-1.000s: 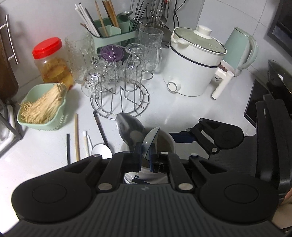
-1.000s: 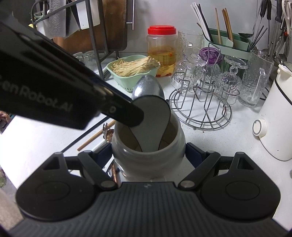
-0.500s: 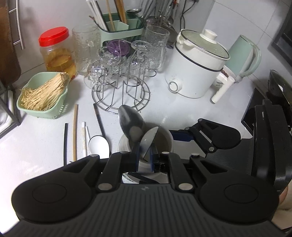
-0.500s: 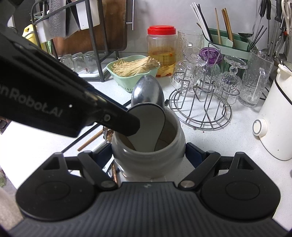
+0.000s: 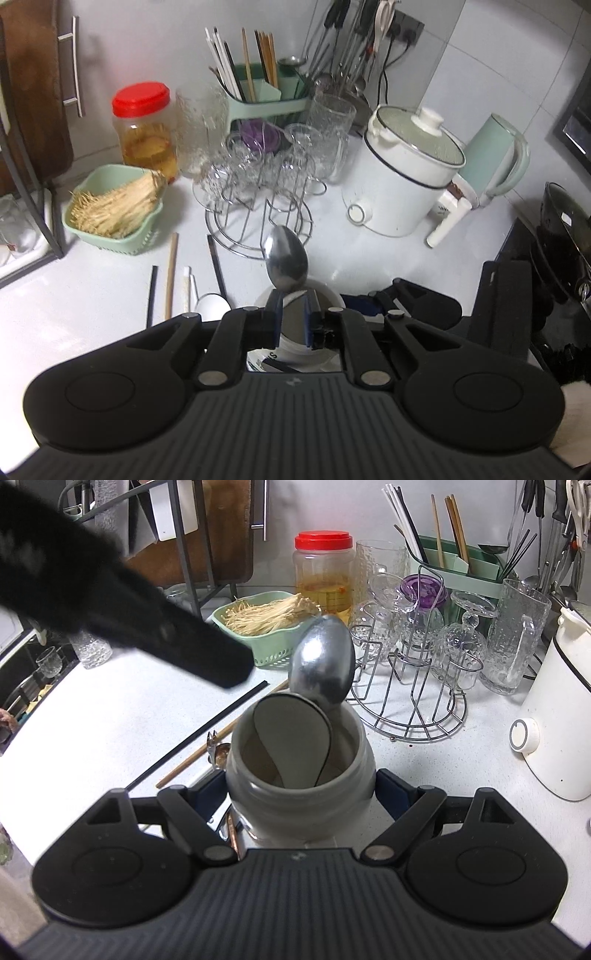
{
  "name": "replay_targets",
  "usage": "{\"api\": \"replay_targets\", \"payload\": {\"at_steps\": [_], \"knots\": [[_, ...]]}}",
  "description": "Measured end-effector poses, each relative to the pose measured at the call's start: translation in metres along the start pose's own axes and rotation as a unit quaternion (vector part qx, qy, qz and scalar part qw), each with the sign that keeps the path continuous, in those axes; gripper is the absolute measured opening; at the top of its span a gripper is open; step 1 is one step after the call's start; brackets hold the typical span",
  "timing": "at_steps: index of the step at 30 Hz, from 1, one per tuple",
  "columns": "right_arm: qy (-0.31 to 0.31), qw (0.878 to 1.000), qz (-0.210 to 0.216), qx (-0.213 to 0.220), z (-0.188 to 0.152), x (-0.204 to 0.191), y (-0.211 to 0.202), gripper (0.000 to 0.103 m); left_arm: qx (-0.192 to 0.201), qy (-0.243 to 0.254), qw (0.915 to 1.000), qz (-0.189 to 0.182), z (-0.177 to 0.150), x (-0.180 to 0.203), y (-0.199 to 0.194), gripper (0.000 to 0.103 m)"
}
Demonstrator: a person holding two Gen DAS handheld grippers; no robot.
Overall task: Organize utensils
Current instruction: 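Lower the white ceramic spoon into the mug and open the left tool, then withdraw the left tool from the mug toward the remaining utensils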
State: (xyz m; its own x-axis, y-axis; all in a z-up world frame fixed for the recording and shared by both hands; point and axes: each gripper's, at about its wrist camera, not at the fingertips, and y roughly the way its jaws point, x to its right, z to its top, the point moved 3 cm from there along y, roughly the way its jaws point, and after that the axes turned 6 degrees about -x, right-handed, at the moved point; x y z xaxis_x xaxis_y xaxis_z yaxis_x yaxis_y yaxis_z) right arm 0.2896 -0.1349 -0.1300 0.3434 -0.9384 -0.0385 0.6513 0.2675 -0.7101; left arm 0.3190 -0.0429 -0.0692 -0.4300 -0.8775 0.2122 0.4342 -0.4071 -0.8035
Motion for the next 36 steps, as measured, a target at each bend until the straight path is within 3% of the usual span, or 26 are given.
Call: {"api": "replay_targets", "payload": {"at_steps": [5,8,10,12,18,21,29,36], "knots": [[0.006,1.000,-0.004,0.002,0.001,-0.001,0.000,0.089,0.015,-0.006,0.9998,0.008,0.000,-0.004,-0.016,0.015],[0.009,1.000,-0.007,0.002,0.001,-0.002,0.001,0.089,0.024,-0.014,0.9995,0.017,-0.001,-0.008,-0.023,0.034],[0.012,1.000,-0.009,0.002,0.001,-0.002,0.001,0.089,0.029,-0.019,0.9990,0.029,-0.003,-0.012,-0.026,0.056],[0.015,1.000,-0.011,0.002,0.002,-0.003,0.001,0.089,0.032,-0.024,0.9984,0.040,-0.005,-0.018,-0.030,0.067],[0.024,1.000,-0.019,-0.002,0.003,-0.005,0.002,0.089,0.040,-0.047,0.9965,0.057,-0.011,-0.036,-0.039,0.068],[0.030,0.999,-0.022,-0.003,0.004,-0.006,0.002,0.089,0.041,-0.067,0.9950,0.061,-0.016,-0.046,-0.041,0.076],[0.041,0.998,-0.037,-0.007,0.007,-0.010,0.004,0.089,0.030,-0.089,0.9938,0.060,-0.040,-0.062,-0.040,0.077],[0.052,0.998,-0.046,-0.002,0.006,-0.011,0.004,0.089,0.031,-0.116,0.9894,0.083,-0.060,-0.078,-0.043,0.077]]}}
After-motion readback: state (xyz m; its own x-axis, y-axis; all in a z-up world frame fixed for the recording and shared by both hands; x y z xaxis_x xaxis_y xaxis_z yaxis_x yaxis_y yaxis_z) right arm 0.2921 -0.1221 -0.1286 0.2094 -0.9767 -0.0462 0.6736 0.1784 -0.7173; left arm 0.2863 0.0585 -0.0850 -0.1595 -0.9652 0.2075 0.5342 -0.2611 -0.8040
